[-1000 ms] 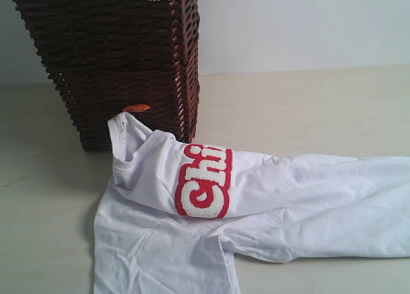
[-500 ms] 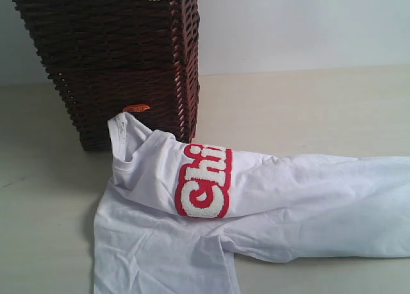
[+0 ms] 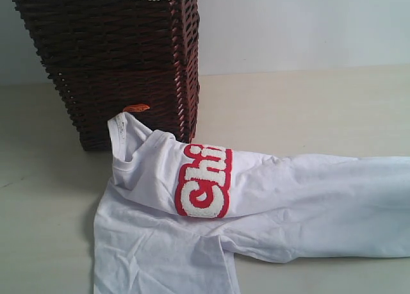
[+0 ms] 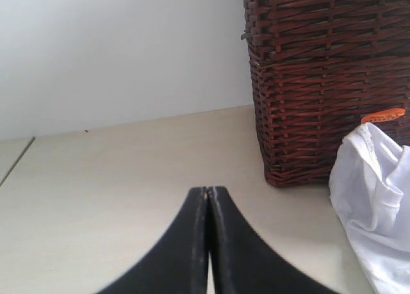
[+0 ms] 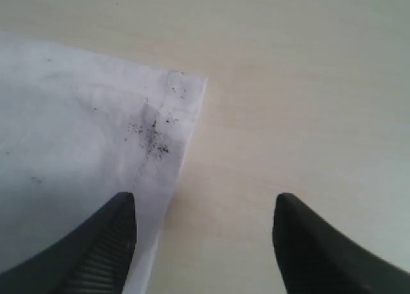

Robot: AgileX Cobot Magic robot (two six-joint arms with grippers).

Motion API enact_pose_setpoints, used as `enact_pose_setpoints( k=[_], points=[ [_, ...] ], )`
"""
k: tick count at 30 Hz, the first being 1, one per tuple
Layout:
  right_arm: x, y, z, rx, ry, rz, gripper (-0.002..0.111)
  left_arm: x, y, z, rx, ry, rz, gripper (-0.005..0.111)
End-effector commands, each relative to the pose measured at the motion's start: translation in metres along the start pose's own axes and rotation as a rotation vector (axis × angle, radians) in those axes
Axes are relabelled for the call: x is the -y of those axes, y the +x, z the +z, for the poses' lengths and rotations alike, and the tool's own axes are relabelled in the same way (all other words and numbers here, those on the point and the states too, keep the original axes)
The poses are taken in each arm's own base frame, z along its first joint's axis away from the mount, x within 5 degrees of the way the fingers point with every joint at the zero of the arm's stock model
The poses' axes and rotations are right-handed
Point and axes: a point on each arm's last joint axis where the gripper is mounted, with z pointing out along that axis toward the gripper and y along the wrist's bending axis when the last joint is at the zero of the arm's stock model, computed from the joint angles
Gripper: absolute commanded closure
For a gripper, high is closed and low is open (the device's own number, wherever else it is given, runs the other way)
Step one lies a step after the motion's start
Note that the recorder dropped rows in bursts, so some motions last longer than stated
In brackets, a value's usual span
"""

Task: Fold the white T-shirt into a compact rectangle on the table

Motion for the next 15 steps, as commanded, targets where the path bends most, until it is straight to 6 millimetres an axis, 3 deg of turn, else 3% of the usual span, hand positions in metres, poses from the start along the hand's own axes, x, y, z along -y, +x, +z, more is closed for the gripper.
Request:
enact_pose_setpoints(
  k=[1,7,10,15],
  points=[
    [-0.004,0.004,0.014,-0.010,-0.095,0.024,0.049,0.000,0.001,0.000,0.004,-0.004,-0.006,0.107],
    [-0.010,0.015,0.030,-0.041,-0.178,0.041,0.050,0.000,0.001,0.000,0.004,-0.004,-0.006,0.107],
    [-0.010,0.017,0.034,-0.050,-0.188,0.048,0.065,0.000,0.001,0.000,0.004,-0.004,-0.006,0.107],
    [-0.010,0.014,0.034,-0.024,-0.180,0.093,0.108,0.000,0.001,0.000,0.004,-0.004,-0.006,0.107]
  ],
)
